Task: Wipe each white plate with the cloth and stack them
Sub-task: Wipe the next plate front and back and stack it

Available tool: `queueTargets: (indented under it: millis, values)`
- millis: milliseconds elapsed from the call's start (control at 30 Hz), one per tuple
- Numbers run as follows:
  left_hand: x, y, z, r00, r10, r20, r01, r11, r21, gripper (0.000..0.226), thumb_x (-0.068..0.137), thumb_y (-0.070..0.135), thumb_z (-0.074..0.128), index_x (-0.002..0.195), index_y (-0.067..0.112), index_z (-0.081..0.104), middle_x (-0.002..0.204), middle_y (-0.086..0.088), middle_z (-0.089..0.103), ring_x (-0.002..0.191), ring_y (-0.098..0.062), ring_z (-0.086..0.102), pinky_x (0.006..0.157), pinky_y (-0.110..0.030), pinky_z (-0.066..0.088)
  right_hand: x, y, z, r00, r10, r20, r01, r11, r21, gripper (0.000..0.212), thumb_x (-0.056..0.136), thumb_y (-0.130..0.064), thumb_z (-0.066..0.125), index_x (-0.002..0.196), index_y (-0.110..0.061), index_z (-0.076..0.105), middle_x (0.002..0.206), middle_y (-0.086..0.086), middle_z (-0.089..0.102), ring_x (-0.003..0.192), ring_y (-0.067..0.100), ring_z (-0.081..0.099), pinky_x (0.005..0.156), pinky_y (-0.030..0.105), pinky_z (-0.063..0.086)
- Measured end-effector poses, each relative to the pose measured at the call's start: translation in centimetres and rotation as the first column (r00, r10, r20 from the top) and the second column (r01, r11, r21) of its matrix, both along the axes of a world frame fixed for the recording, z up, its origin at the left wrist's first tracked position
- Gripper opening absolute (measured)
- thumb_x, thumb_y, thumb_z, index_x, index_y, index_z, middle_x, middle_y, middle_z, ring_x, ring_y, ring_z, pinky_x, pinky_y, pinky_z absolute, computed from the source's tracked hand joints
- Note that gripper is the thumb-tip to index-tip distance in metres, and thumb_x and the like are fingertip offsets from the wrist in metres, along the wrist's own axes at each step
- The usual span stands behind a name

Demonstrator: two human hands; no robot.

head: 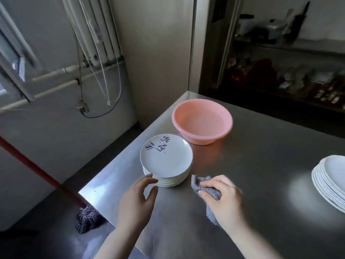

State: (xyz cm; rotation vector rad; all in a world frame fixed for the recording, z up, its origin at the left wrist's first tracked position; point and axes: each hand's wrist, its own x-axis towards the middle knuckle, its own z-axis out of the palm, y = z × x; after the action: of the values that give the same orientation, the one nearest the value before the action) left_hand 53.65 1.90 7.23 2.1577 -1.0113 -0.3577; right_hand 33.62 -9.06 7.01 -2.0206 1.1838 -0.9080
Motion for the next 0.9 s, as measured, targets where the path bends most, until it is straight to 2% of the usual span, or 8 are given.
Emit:
queueTargets:
  millis: [100,167,333,433,600,800,900]
  values:
    - [3.9,-1.8,-0.8,0.994,-0.036,0.100,0.037,0.999,-0.005,0.015,0.088,0.026,0.068,0.099,0.037,0.069,0.119,0.024,0.062,0.086,-0.012,0.065,0.067,-0.021,0.043,2.8,-0.1,0.6,0.998,-0.055,0.000,0.055,0.998,0.001,0.023,0.066,-0.007,0.085,0.078,-0.024,0.076,0.084,-0.016,0.062,0.081,-0.001,0.062,0.069,0.007,0.042]
    - [5.8,-3.1,-1.2,0.989,-0.055,0.140,0.054,0.998,0.014,0.013,0.091,0.030,0.065,0.103,0.032,0.069,0.117,0.021,0.062,0.088,-0.013,0.063,0.067,-0.023,0.043,3.9,-0.3,1.1,0.996,-0.087,-0.004,0.087,0.996,0.031,0.020,0.067,-0.005,0.084,0.078,-0.020,0.077,0.085,-0.012,0.064,0.082,-0.001,0.061,0.070,0.005,0.041]
    - [9.1,-5.5,-2.2,0.994,-0.007,0.111,0.001,0.999,0.053,0.012,0.092,0.045,0.057,0.092,0.033,0.057,0.096,0.017,0.056,0.082,-0.006,0.056,0.057,-0.026,0.040,5.5,-0.1,2.4,0.991,-0.135,-0.015,0.136,0.990,0.038,0.019,0.068,-0.004,0.083,0.080,-0.017,0.078,0.087,-0.011,0.065,0.086,-0.002,0.061,0.072,0.004,0.040]
    - [10.1,-6.8,-2.5,0.996,0.056,0.064,-0.063,0.991,0.115,0.021,0.089,0.047,0.057,0.082,0.031,0.046,0.083,0.014,0.055,0.071,-0.003,0.053,0.051,-0.025,0.033,6.1,-0.3,2.4,0.990,-0.141,-0.010,0.141,0.989,0.050,0.019,0.069,-0.002,0.083,0.080,-0.015,0.078,0.087,-0.010,0.065,0.086,-0.003,0.061,0.073,0.003,0.040]
    - [10.0,-7.1,-2.5,0.999,0.046,0.029,-0.050,0.987,0.155,0.033,0.083,0.052,0.059,0.070,0.026,0.043,0.069,0.008,0.053,0.060,-0.003,0.050,0.049,-0.027,0.030,7.0,-0.3,2.3,0.983,-0.183,-0.007,0.184,0.981,0.064,0.018,0.070,0.000,0.081,0.080,-0.014,0.077,0.086,-0.008,0.066,0.085,0.000,0.061,0.072,0.004,0.041]
    - [10.1,-7.6,-2.2,0.999,0.035,-0.018,-0.031,0.983,0.182,0.025,0.085,0.038,0.058,0.072,0.022,0.045,0.069,0.004,0.054,0.061,-0.012,0.051,0.051,-0.029,0.033,7.6,-0.4,2.1,0.981,-0.194,0.001,0.193,0.979,0.061,0.018,0.070,-0.002,0.081,0.080,-0.016,0.077,0.086,-0.010,0.065,0.085,0.000,0.061,0.072,0.006,0.041]
    - [9.9,-7.8,-1.8,0.995,0.047,-0.089,-0.038,0.993,0.107,0.023,0.086,0.032,0.060,0.073,0.017,0.047,0.067,0.002,0.054,0.059,-0.015,0.049,0.050,-0.031,0.033,7.3,-0.5,2.2,0.978,-0.211,-0.004,0.211,0.976,0.061,0.017,0.071,-0.004,0.080,0.080,-0.018,0.077,0.086,-0.010,0.065,0.084,0.002,0.061,0.071,0.006,0.041]
